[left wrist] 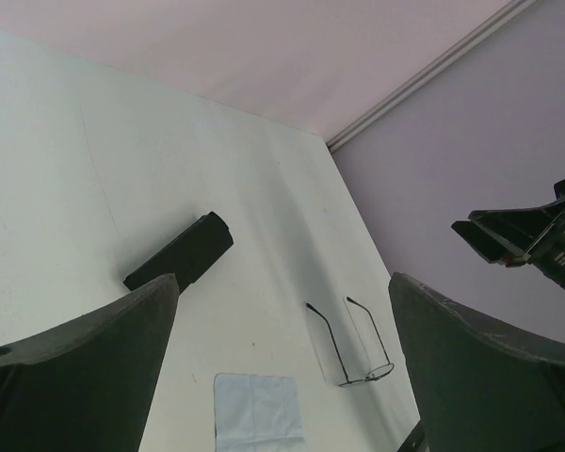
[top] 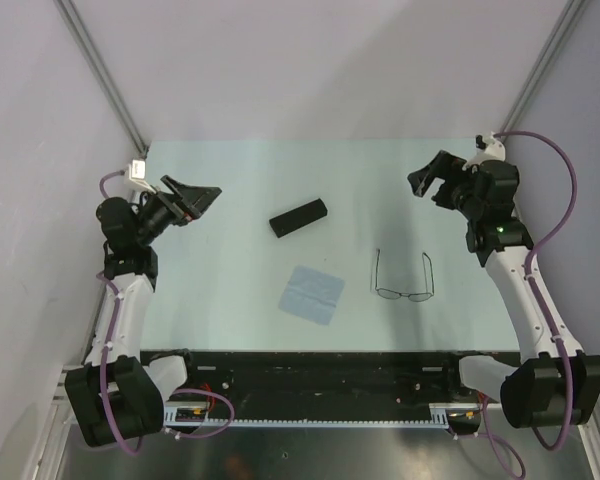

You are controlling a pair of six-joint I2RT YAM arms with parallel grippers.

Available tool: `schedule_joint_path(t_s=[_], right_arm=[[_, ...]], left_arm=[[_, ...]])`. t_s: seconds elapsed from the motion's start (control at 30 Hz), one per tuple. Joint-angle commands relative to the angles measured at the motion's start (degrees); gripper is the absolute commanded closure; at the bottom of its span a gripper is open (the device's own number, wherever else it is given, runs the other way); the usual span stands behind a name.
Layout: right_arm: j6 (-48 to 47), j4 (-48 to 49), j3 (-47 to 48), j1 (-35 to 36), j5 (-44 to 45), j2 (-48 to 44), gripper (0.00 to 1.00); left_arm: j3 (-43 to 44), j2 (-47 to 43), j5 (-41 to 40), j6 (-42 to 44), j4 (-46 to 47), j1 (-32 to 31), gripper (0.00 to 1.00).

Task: Organize the sunglasses
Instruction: Move the sunglasses case to the center of the board.

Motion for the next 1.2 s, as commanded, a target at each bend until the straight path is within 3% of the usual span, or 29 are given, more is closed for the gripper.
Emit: schedule_joint_path(t_s=[0.0,0.07,0.3,0.5,0.6,0.83,1.03,1.17], right_arm=[[1.54,6.6,1.5,-5.62,-12.5,0.9,0.0],[1.37,8.36,1.84,-5.38,-14.14,2.13,0.0],[-1.89,7.49,4.92,3.93,-2.82,11.35,0.03],[3.8,8.54,10.63,9.12,2.64,25.39,0.09],[6.36,10.73,13.27,10.36,1.77,32.25,0.19],[12.52,9.07,23.02,15.28,4.83,47.54,0.7],[13.75,4.94,34.34,18.09,8.62,57.58,0.85],[14.72,2.92,38.84,18.53,8.71,63.47,0.87]], left_arm=[[-0.71,-1.14,1.18,-1.46,1.33,0.28,0.0],[-1.06,-0.36,1.09,-1.65,1.33,0.45,0.0],[-4.66,3.69,0.39,-3.75,1.16,-2.27,0.0],[-7.83,9.48,-8.39,-6.83,0.63,-9.47,0.02],[-7.48,11.77,-13.66,-8.06,0.54,-13.94,0.08],[-3.61,21.52,-22.72,-7.8,1.16,-18.7,0.31],[-2.38,25.75,-23.7,-8.15,2.48,-20.29,0.33],[-3.08,25.4,-24.05,-8.5,2.56,-20.38,0.33]])
